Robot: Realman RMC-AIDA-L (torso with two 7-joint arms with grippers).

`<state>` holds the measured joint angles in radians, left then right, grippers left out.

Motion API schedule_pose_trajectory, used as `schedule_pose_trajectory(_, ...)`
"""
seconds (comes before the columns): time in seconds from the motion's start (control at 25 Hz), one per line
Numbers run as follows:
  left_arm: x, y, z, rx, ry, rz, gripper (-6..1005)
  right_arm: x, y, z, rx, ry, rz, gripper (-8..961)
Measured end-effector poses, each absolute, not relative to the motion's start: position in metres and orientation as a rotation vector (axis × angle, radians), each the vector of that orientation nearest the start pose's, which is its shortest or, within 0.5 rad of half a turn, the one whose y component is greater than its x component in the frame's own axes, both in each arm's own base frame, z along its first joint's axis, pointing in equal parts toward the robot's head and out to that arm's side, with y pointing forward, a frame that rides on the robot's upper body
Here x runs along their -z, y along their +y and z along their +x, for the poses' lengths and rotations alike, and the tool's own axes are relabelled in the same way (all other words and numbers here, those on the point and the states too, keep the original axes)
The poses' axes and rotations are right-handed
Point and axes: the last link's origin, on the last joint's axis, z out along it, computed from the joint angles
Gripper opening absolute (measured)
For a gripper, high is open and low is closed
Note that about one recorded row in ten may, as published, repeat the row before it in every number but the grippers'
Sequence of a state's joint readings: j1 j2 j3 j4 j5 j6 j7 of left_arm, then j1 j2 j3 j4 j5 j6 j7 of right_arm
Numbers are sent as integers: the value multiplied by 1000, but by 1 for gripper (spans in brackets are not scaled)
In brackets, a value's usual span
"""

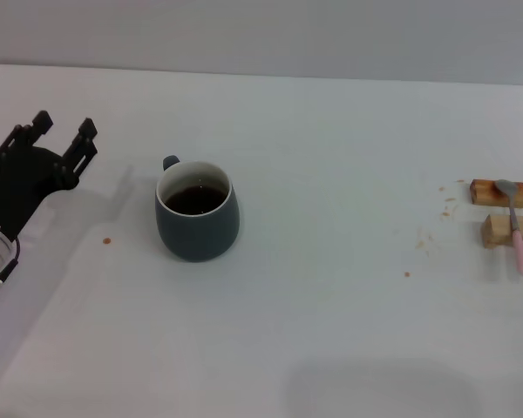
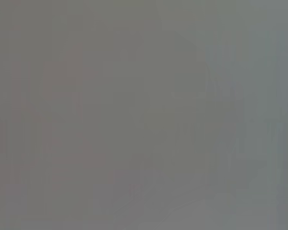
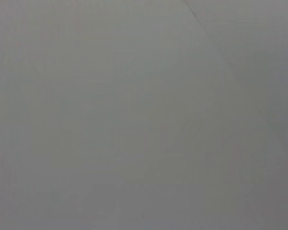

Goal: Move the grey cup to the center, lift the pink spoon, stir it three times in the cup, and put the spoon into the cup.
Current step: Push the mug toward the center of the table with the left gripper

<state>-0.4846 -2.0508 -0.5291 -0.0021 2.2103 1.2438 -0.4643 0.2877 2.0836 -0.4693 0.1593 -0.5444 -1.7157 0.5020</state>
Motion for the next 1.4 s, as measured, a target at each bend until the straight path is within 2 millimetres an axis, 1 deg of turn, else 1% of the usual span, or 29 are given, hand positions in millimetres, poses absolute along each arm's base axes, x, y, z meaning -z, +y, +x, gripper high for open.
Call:
schedule_pose_trajectory(0.04,11,329,-333,784,-613,-1796,672,-55,223,378,-1042,632,-949,817)
schedule_pose_trajectory(0.28,21,327,-336,731,-631,-1858,626,-52,223,380,-1031,657,-950,817)
schedule_pose_trajectory(0.72,26,320,-338,732,-652,-1864,542,-53,223,383,-1025,662,-938,816)
schedule_pose_trajectory(1.0,28,319,-339,719,-656,-1865,335,-53,219,385,-1016,667,-934,816)
schedule_pose_trajectory(1.04,33,319,-344,678,-691,-1869,305,-53,219,385,-1014,669,-934,816)
schedule_pose_trajectory(1.12,37,319,-344,667,-712,-1872,138,-53,218,386,-1008,675,-933,816)
schedule_pose_trajectory(1.32,42,319,-338,674,-702,-1898,-2,-52,219,389,-995,691,-935,816)
schedule_pose_trajectory(1.4,42,319,-338,674,-702,-1898,-2,-52,220,390,-992,695,-936,816)
